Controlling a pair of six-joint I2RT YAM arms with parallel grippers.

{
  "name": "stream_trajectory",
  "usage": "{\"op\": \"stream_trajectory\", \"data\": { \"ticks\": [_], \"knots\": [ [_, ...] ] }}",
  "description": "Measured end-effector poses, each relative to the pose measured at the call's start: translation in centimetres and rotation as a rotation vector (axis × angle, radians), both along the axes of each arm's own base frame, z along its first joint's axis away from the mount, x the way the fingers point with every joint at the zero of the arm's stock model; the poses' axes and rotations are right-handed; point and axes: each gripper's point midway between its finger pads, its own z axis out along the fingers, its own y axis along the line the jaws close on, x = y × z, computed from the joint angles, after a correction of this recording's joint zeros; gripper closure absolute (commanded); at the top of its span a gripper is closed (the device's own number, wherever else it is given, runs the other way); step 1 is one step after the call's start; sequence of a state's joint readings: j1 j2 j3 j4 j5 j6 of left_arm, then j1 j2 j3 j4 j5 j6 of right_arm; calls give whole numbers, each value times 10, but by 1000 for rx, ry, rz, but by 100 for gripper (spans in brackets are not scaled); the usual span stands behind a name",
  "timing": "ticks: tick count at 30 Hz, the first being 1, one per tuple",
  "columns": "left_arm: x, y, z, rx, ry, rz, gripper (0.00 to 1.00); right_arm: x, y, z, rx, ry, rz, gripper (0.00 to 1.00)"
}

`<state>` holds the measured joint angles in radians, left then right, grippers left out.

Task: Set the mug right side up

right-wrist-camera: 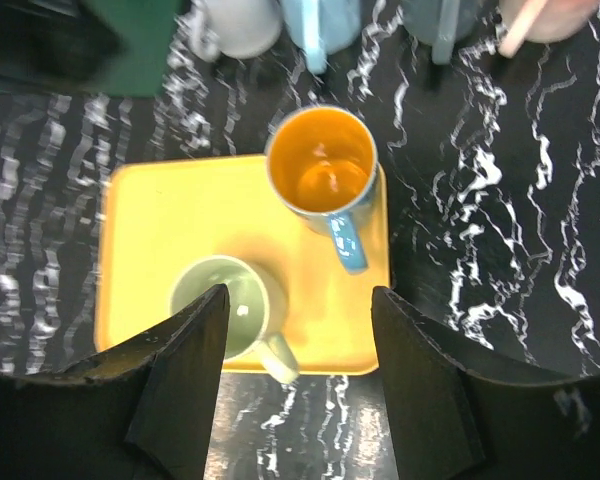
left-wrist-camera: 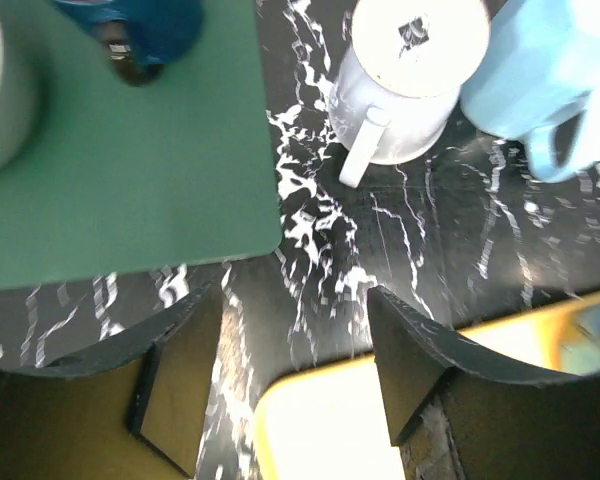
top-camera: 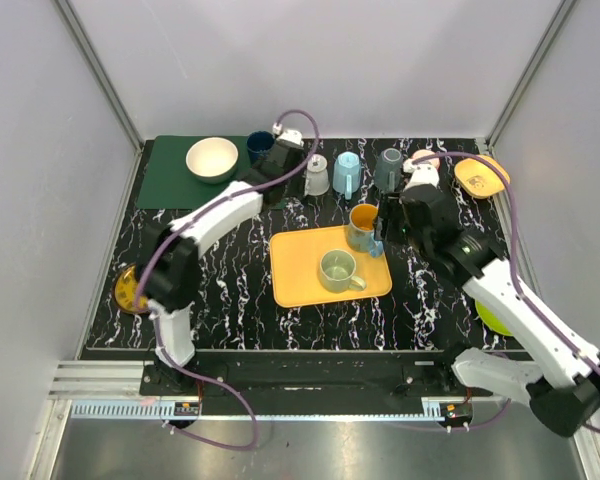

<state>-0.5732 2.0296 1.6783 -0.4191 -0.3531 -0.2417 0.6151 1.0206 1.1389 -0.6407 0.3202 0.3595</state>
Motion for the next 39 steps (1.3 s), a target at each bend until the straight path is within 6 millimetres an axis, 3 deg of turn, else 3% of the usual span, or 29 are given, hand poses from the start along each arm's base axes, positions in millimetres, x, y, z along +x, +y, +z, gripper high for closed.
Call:
{"op": "stream_trajectory", "data": {
  "ticks": [5, 7, 9, 12, 16, 19, 27, 33, 39],
  "knots": [
    [-55, 32, 122, -230, -231, 47, 27, 14, 5, -57, -156, 158, 5, 33],
    [-79, 43, 161, -339, -324, 57, 20, 18, 9, -74, -196, 205, 20, 33],
    [-103, 50, 180, -425, -374, 50, 15, 22, 12, -88, -231, 246, 31, 32],
    [-133, 55, 172, -491, -371, 33, 12, 32, 19, -105, -280, 293, 49, 31],
    [-170, 57, 122, -499, -262, -5, 11, 43, 25, -117, -322, 323, 63, 30],
    [-192, 63, 103, -501, -206, -23, 11, 47, 24, -124, -358, 335, 64, 29],
    [-219, 71, 132, -590, -268, -75, 12, 53, 15, -154, -429, 404, 63, 33],
    [-226, 67, 119, -589, -226, -105, 13, 62, 1, -160, -419, 429, 32, 42],
    [-229, 63, 116, -598, -210, -128, 13, 64, 5, -164, -380, 451, 67, 55]
  ]
}}
